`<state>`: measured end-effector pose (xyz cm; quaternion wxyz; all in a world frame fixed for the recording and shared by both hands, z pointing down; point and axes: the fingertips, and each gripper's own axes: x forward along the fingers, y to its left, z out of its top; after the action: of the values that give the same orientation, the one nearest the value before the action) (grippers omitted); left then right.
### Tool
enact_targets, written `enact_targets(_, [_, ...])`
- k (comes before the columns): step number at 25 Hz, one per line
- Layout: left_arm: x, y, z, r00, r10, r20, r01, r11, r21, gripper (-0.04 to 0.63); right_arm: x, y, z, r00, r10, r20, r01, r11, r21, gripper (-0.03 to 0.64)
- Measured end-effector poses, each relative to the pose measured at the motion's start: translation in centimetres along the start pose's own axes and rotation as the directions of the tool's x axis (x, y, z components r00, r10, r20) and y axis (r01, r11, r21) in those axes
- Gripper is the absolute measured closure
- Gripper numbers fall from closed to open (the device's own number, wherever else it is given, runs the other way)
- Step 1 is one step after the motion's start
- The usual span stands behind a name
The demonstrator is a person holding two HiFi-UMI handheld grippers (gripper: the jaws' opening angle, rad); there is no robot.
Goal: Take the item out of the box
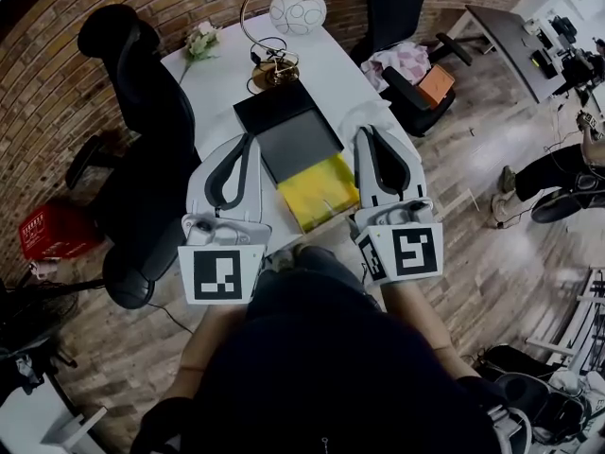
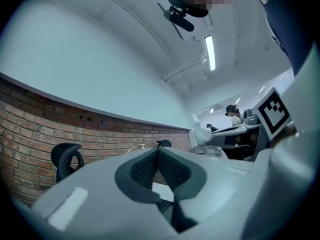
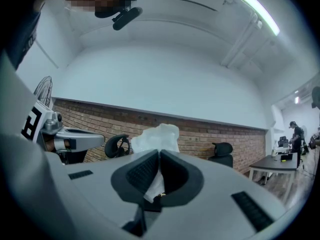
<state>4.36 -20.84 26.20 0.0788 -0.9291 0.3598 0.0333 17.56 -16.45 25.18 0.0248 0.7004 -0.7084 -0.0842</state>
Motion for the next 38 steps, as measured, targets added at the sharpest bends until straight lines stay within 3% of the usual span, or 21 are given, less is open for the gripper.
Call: enact_targets(38, [-0.9,-0.8,-0.6,1.000,-0.022,-0.022,0.021,0.999,-0.036,0.585,-1.3,0.7,-0.3,1.000,-0.009,-0.007,0.009,1.000,-0.016,0.597])
